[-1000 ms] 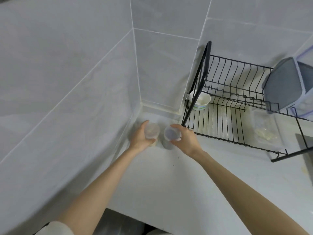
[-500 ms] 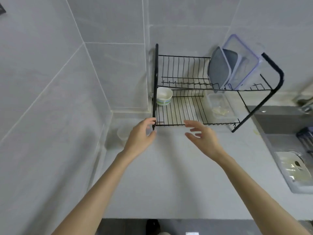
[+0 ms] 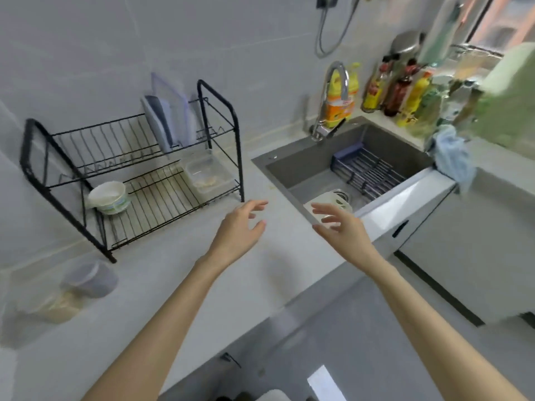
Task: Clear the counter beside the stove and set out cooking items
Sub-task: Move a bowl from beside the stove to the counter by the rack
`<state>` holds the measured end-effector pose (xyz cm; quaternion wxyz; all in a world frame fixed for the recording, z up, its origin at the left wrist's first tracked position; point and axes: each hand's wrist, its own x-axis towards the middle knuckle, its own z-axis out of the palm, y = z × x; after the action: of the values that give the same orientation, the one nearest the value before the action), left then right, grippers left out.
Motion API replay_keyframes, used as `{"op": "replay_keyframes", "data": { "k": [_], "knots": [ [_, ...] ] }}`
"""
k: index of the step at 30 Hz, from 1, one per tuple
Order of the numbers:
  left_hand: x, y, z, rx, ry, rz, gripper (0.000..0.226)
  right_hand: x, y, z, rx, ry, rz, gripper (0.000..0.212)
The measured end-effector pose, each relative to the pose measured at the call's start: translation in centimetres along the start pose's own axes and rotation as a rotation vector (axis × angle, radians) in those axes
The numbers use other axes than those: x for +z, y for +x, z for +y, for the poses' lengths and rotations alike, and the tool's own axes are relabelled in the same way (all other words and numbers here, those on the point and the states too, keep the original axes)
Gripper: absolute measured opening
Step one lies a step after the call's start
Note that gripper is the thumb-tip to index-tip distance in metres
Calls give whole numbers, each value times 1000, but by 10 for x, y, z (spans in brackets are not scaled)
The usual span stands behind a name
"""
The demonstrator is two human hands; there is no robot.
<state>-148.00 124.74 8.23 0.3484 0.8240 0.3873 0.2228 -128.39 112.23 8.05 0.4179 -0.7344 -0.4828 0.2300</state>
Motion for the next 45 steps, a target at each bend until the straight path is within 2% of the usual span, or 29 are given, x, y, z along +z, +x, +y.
{"op": "replay_keyframes", "data": {
  "k": [10, 26, 34, 40, 45],
  "knots": [
    [190, 37, 201, 298, -91, -298, 39, -222, -107, 108, 174, -65, 368, 39],
    [492, 54, 482, 790, -195, -813, 36, -474, -285, 234, 527, -134, 978, 40],
    [646, 46, 653, 1007, -237, -1031, 37, -606, -346, 297, 687, -156, 1262, 39],
    [739, 20, 747, 1076, -232, -1149, 36, -687, -394, 344, 751, -170, 1410, 39],
    [822, -7, 805, 1069, -254, -1205, 35, -750, -440, 395, 778, -174, 1460, 39]
  ]
}}
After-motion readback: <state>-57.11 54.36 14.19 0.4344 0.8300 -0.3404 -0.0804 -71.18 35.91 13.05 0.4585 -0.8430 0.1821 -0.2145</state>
